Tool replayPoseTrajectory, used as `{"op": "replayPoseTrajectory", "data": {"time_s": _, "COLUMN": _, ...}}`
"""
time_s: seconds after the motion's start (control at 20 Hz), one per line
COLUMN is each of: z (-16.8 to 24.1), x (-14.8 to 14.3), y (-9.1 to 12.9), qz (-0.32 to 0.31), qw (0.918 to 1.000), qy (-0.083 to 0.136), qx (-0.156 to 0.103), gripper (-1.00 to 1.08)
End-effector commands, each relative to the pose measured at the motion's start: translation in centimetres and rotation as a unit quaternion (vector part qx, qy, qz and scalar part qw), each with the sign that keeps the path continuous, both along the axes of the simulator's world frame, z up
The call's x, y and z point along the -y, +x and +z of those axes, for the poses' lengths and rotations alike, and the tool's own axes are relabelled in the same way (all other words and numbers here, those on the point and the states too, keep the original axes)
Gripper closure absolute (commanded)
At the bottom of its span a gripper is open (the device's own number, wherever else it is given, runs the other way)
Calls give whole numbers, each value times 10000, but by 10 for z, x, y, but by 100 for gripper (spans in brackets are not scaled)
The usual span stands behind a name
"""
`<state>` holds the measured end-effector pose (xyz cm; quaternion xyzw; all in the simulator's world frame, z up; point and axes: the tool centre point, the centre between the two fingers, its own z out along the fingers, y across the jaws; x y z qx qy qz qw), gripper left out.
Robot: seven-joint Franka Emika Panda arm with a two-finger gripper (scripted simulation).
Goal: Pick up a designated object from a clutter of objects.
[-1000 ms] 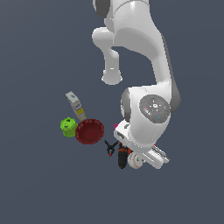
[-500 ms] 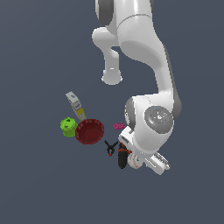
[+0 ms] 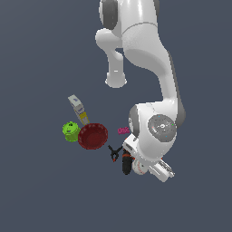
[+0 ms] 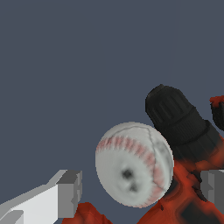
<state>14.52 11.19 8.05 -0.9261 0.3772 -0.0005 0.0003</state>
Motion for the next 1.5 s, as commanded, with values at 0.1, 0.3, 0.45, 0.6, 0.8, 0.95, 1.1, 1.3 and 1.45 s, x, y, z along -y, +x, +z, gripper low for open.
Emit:
{"op": "replayPoseTrajectory", "data": {"time_s": 0.1, "z": -25, "x": 0, "y": -1, "qz": -10, "qw": 10000, "qy": -1, "qx": -6, "gripper": -92}}
{"op": "replayPoseTrajectory", "data": {"time_s": 0.3, "z": -33, "x": 0, "y": -1, "qz": -13, "qw": 10000, "qy": -1, "qx": -5, "gripper": -92}}
{"op": "replayPoseTrajectory", "data": {"time_s": 0.45, "z": -33, "x": 0, "y": 0, "qz": -13, "qw": 10000, "qy": -1, "qx": -5, "gripper": -92}}
{"op": "replayPoseTrajectory", "data": {"time_s": 0.6, "z": -33, "x": 0, "y": 0, "qz": -13, "qw": 10000, "qy": -1, "qx": -5, "gripper": 108}}
{"op": "replayPoseTrajectory", "data": {"time_s": 0.8, "z": -33, "x": 0, "y": 0, "qz": -13, "qw": 10000, "qy": -1, "qx": -5, "gripper": 108}}
{"op": "replayPoseTrajectory", "data": {"time_s": 0.95, "z": -33, "x": 0, "y": 0, "qz": -13, "qw": 10000, "qy": -1, "qx": -5, "gripper": 108}}
{"op": "replayPoseTrajectory", "data": {"time_s": 1.1, "z": -18, "x": 2, "y": 8, "qz": -32, "qw": 9999, "qy": 6, "qx": 109, "gripper": 108}}
{"op": "replayPoseTrajectory", "data": {"time_s": 1.3, "z": -9, "x": 0, "y": 6, "qz": -32, "qw": 9999, "qy": 6, "qx": 106, "gripper": 108}}
{"op": "replayPoseTrajectory", "data": {"time_s": 1.45, "z": 4, "x": -4, "y": 4, "qz": -31, "qw": 9999, "qy": 6, "qx": 104, "gripper": 108}}
